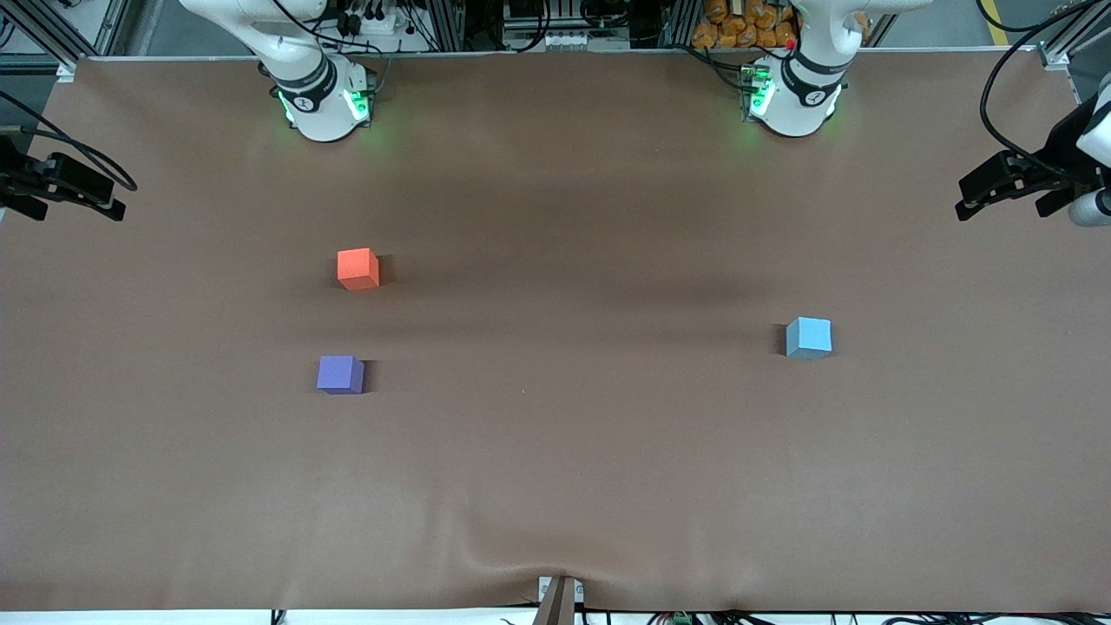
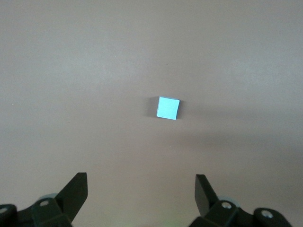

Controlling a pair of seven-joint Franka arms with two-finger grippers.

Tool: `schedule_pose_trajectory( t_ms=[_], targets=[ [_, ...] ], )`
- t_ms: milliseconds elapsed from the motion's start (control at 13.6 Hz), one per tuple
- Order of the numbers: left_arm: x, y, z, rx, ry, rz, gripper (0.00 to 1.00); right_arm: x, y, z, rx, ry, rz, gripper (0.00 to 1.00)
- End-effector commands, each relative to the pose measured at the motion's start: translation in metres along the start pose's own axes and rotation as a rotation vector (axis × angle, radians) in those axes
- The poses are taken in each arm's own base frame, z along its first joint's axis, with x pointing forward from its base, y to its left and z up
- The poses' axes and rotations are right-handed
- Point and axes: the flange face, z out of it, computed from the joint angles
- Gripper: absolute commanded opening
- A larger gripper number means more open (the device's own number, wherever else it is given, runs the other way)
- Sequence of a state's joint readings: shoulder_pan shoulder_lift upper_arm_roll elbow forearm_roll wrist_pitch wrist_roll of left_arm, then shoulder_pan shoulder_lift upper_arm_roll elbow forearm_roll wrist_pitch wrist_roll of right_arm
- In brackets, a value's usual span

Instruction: Place blue block between orange and purple blocks

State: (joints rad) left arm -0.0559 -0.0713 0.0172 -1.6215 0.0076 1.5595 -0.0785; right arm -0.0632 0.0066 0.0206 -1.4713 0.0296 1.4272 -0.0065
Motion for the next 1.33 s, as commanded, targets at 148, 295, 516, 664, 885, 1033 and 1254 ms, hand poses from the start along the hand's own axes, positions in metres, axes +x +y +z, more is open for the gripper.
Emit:
schedule_pose_trajectory(
  t_ms=[148,295,516,664,885,1033,1254],
  targets=[
    [0.002,-0.002,-0.005,-0.01,-0.008,0.006,1.0,0.002,-0.001,-0.006,-0.016,0.011,-0.002,1.0],
    [0.002,0.0,-0.005,-0.002,-0.006,0.011,1.0,0.003,-0.002,-0.006,-0.014,0.017,-0.004,1.0],
    [0.003,-0.004,0.005,-0.018,-0.049,-0.012,1.0,0.003,-0.002,-0.006,-0.013,0.018,-0.004,1.0],
    [0.0,-0.004,0.005,-0.017,-0.06,-0.016,1.0,0.003,-0.004,-0.006,-0.011,0.018,-0.006,1.0],
    [-0.002,-0.007,0.005,-0.016,-0.066,-0.024,1.0,0.004,-0.004,-0.006,-0.01,0.024,-0.006,1.0],
    [-0.001,-0.013,0.006,-0.018,-0.066,-0.033,1.0,0.004,-0.004,-0.006,-0.008,0.024,-0.006,1.0],
    [0.002,-0.008,0.008,-0.018,-0.065,-0.024,1.0,0.004,-0.004,-0.006,-0.008,0.024,-0.006,1.0]
  ],
)
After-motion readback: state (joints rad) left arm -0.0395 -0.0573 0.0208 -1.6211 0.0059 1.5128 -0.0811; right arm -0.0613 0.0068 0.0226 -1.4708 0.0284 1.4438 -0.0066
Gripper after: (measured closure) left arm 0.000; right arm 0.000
